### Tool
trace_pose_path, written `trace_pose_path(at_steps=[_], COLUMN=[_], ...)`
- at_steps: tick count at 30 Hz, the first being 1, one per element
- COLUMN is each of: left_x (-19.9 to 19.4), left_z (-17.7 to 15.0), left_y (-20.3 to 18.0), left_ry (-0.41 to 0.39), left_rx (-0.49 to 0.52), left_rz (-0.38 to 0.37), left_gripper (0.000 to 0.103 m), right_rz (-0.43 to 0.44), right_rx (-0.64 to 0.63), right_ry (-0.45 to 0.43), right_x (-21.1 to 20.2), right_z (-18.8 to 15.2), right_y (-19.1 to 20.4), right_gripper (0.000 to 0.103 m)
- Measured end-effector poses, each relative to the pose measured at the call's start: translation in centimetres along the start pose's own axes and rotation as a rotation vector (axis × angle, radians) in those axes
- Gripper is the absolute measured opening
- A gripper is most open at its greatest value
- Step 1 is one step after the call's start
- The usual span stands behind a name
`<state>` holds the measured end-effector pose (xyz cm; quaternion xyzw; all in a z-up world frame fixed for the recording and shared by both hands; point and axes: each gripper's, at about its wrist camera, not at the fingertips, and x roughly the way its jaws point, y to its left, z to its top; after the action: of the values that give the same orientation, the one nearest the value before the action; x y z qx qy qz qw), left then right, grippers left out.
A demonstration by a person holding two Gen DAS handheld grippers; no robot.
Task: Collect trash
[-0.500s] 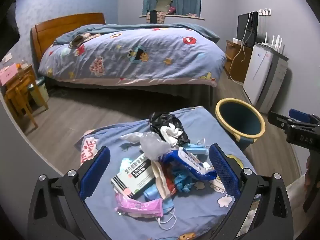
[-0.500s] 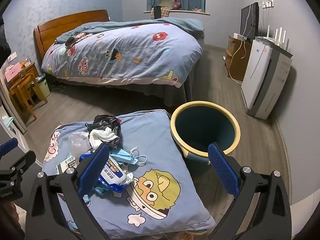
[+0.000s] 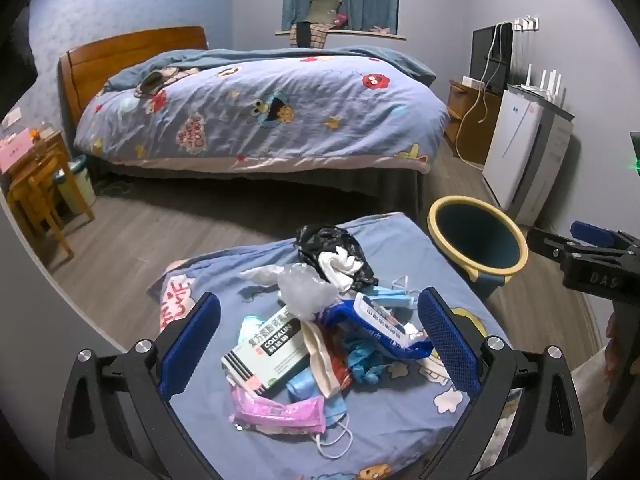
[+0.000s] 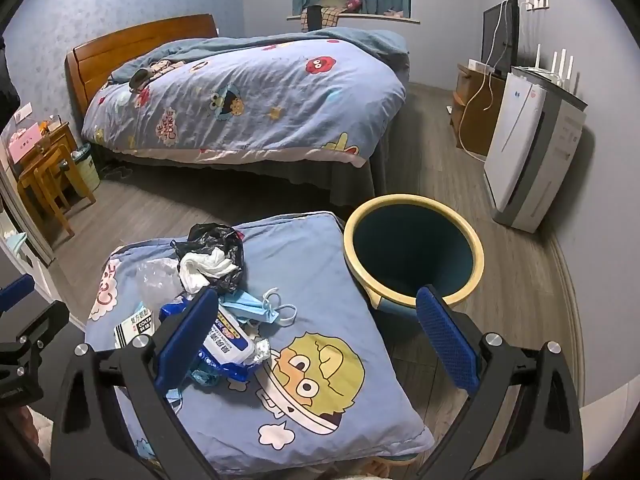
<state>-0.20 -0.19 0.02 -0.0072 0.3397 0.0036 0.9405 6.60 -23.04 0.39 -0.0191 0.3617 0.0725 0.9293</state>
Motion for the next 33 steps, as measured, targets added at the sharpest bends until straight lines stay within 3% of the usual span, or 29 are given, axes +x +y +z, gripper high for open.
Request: trace_pose_path(at_steps=[33], left_x=[0.04], left_z=[0.12], left_y=[0.11], left_ry=[0.002], left_rx=[0.005], left_rz=[-0.002], left_gripper=[0.098], right_rz=[0.001], right_rx=[0.001], right_ry=[-0.001], right_x=[-0.29], right_z=[0.14], right_y=[0.00], right_gripper=[0.097])
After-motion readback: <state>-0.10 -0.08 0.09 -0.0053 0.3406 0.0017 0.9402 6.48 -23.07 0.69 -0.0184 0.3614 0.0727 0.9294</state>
